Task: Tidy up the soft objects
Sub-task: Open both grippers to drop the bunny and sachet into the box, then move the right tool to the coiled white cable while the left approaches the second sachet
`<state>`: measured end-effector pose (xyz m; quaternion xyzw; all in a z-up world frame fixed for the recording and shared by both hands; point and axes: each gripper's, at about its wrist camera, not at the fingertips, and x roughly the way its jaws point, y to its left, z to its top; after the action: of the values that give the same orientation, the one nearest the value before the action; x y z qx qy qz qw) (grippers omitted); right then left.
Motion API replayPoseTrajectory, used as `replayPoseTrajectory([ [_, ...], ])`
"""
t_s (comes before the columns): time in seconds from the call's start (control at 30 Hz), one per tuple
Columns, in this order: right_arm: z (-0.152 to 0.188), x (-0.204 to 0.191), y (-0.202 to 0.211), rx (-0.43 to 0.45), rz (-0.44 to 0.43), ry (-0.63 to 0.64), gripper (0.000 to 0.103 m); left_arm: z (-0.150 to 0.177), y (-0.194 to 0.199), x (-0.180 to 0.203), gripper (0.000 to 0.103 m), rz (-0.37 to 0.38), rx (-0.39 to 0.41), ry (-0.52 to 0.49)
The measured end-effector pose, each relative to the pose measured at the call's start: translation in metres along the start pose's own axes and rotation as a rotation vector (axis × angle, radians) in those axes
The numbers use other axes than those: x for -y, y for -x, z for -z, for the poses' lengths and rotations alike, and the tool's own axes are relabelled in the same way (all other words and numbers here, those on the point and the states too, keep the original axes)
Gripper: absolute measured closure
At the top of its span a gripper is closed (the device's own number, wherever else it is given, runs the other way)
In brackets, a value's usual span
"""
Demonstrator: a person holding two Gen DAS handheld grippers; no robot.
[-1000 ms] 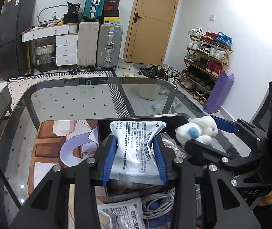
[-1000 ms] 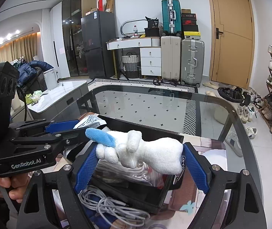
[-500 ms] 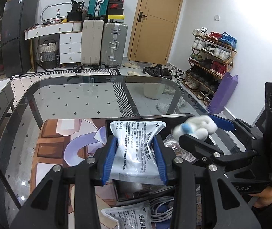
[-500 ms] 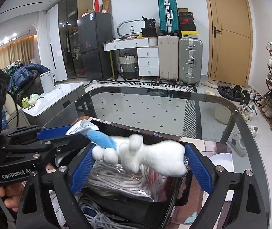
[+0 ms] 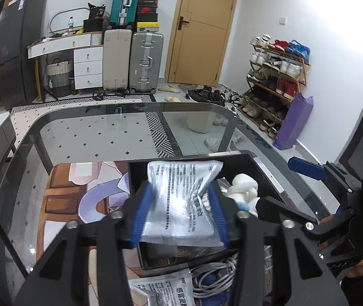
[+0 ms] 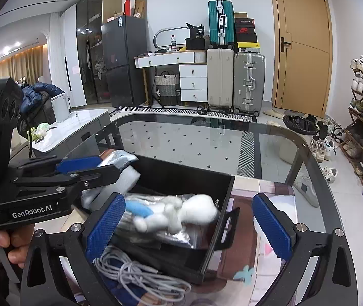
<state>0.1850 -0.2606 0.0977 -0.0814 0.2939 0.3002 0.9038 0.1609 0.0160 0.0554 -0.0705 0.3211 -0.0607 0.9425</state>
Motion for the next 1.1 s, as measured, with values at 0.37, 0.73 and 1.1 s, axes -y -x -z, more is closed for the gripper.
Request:
replayPoseTrajectory([
  [0.37,0.030,0.012,0.032,-0.015,-0.015,-0.088,0.001,0.013,0.034,0.001,0.000,-0.068,0.027,-0.037],
  [0.73,0.057,0.000,0.033,-0.109,-0.024,-0.149,0.001,0.047,0.050,-0.017,0.000,-0.106,0.013,0.037],
  [1.1,0.073,-0.012,0.006,-0.215,-0.034,-0.189,0.001,0.081,0.035,-0.022,0.000,-0.149,-0.055,0.062],
])
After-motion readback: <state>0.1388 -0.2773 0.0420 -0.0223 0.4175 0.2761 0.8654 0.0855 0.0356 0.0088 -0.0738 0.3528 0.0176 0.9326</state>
